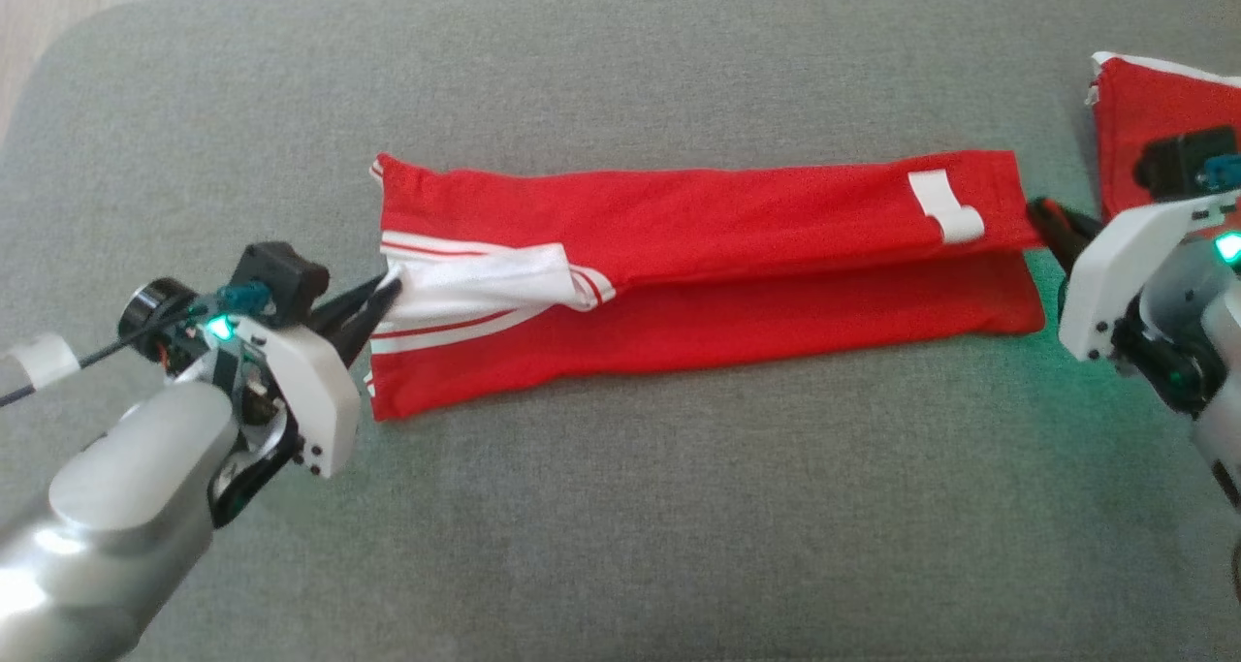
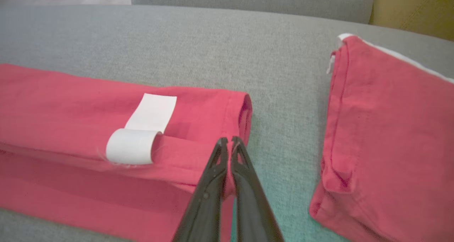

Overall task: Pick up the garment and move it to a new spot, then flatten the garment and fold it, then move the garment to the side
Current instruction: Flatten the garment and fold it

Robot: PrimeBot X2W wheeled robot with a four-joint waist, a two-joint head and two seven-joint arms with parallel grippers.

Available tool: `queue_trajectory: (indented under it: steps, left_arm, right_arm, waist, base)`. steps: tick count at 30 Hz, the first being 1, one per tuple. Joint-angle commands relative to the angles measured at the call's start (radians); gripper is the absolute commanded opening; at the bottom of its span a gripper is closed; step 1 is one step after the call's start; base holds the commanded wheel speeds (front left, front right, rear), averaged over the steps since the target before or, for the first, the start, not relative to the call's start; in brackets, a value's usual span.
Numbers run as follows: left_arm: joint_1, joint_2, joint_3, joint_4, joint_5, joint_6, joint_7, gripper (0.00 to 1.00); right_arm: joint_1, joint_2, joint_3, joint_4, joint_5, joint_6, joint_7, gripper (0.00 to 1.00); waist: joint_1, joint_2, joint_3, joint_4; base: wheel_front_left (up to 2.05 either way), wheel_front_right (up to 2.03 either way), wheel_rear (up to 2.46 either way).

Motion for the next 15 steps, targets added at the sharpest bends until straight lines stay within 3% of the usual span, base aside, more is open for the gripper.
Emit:
queue_trajectory:
  steps: [1, 13, 14, 15]
  left_arm:
    - [-0.031, 0.052, 0.035, -0.023, 0.005, 0.010, 0.001, 0.00]
    - [0.021, 0.081, 0.017, -0.117, -0.022, 0.052, 0.074, 0.00]
    - [0.021, 0.081, 0.017, -0.122, -0.017, 0.059, 0.070, 0.31]
    - [0.020, 0.080, 0.019, -0.127, -0.010, 0.069, 0.059, 0.99]
  right_arm:
    - [0.010, -0.035, 0.009, -0.028, 0.012, 0.007, 0.009, 0.00]
    - [0.039, -0.094, 0.070, -0.085, 0.088, 0.007, 0.129, 0.00]
    - [0.039, -0.094, 0.069, -0.084, 0.092, 0.007, 0.133, 0.00]
    - [0.039, -0.094, 0.068, -0.085, 0.092, 0.007, 0.134, 0.87]
  waist:
    - [0.0002, -0.0001, -0.002, -0.002]
    - [0.0002, -0.0001, -0.009, -0.013]
    - [0.0002, -0.0001, -0.009, -0.014]
    - [0.0002, -0.0001, -0.009, -0.015]
  base:
    - [0.00, 0.00, 0.00]
    - [0.00, 0.00, 0.00]
    - [0.00, 0.00, 0.00]
    - [0.00, 0.00, 0.00]
